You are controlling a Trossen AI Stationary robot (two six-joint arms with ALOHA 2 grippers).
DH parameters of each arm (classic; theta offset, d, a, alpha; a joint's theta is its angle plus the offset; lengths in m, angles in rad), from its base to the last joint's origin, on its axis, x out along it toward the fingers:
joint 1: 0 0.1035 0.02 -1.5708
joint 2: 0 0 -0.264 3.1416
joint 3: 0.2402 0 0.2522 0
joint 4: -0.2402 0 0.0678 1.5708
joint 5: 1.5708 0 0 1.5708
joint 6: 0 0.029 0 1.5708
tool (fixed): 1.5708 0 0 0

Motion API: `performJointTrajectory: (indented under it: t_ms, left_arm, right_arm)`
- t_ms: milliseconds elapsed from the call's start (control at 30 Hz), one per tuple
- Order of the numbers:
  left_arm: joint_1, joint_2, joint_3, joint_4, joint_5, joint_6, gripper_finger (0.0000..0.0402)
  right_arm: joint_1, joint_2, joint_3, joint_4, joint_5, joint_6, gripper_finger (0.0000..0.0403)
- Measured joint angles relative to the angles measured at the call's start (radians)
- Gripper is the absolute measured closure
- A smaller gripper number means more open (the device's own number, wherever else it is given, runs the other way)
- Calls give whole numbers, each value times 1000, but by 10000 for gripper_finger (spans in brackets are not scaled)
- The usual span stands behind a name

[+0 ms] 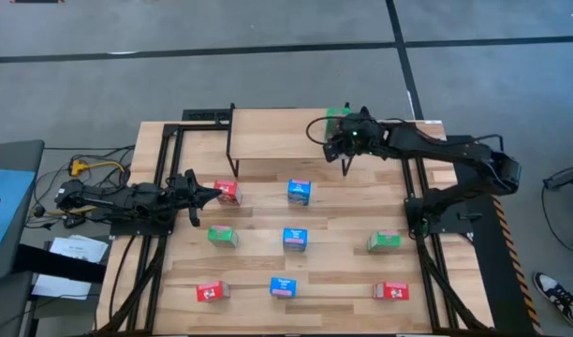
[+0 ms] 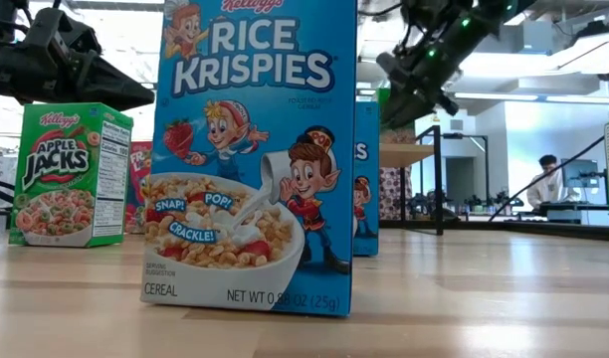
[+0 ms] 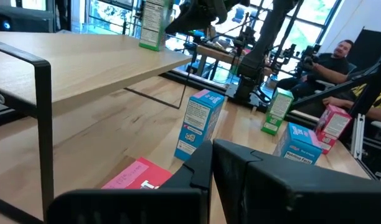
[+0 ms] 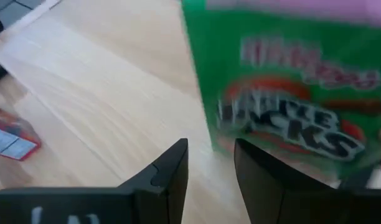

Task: Stack cereal on shelf
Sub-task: Put the top green cereal box on the shelf

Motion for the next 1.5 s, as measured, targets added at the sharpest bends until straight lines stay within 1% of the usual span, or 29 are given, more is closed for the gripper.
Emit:
performJointTrajectory:
  t_ms: [267, 533, 1133, 1500]
  left_arm:
    - [0, 0, 0, 1, 0, -8, 401]
    - [0, 0, 0, 0, 0, -7, 401]
    - [0, 0, 0, -1, 0, 25, 401]
    - [0, 0, 0, -1, 0, 25, 401]
  right_arm:
    - [0, 52, -1, 22, 2, 21, 249]
    - [-31, 47, -1, 19, 20, 10, 249]
    - [-73, 47, -1, 20, 8, -17, 249]
    - [-100, 50, -1, 69, 3, -19, 249]
